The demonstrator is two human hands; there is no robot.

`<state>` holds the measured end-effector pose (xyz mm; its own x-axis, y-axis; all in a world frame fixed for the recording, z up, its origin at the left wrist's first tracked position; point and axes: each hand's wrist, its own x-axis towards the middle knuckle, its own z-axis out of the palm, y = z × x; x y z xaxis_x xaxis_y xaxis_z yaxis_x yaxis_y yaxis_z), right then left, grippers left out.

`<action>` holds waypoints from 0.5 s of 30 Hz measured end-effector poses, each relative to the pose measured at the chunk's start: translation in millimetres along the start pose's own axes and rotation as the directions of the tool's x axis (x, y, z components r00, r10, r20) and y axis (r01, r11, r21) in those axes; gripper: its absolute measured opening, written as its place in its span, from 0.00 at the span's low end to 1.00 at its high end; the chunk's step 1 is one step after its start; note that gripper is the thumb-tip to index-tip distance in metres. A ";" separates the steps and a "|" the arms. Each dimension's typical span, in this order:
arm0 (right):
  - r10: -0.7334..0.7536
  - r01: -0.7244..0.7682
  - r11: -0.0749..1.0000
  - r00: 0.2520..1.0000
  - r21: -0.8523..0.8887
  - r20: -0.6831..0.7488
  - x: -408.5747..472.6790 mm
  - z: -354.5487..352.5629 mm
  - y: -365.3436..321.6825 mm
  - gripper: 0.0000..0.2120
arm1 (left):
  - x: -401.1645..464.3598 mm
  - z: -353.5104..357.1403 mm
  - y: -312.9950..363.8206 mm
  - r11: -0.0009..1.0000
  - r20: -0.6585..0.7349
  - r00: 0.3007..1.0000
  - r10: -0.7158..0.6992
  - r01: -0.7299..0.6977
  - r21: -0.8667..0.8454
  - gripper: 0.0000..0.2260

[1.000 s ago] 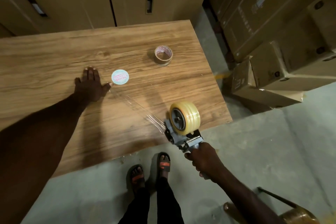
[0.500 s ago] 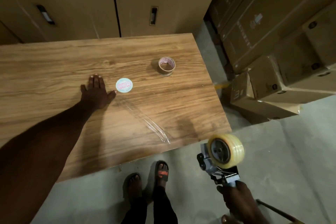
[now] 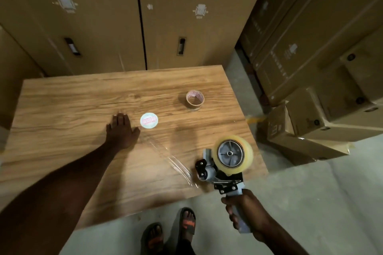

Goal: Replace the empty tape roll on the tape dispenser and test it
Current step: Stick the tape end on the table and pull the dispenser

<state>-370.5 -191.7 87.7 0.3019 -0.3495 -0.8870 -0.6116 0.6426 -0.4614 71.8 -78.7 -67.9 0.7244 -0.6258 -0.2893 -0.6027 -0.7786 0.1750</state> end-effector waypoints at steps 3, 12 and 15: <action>-0.041 0.046 0.998 0.996 -0.052 0.079 13.0 28.2 -33.1 0.08 | -11.3 9.5 4.3 0.999 -0.027 1.000 0.012 -0.013 -0.034 0.41; 0.077 -0.063 0.997 0.948 -0.054 0.309 86.4 97.2 -113.5 0.07 | -43.8 23.4 20.1 0.999 -0.049 0.998 -0.032 0.032 -0.001 0.38; 0.127 -0.099 0.990 0.930 -0.098 0.344 114.6 105.2 -129.6 0.12 | -45.7 22.6 26.9 0.998 -0.044 0.997 -0.058 0.058 0.003 0.38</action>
<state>-179.7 -243.3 43.8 0.4547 -0.0092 -0.8906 -0.7074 0.6039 -0.3674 14.9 -70.0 -71.2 0.7723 -0.5810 -0.2569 -0.5606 -0.8136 0.1546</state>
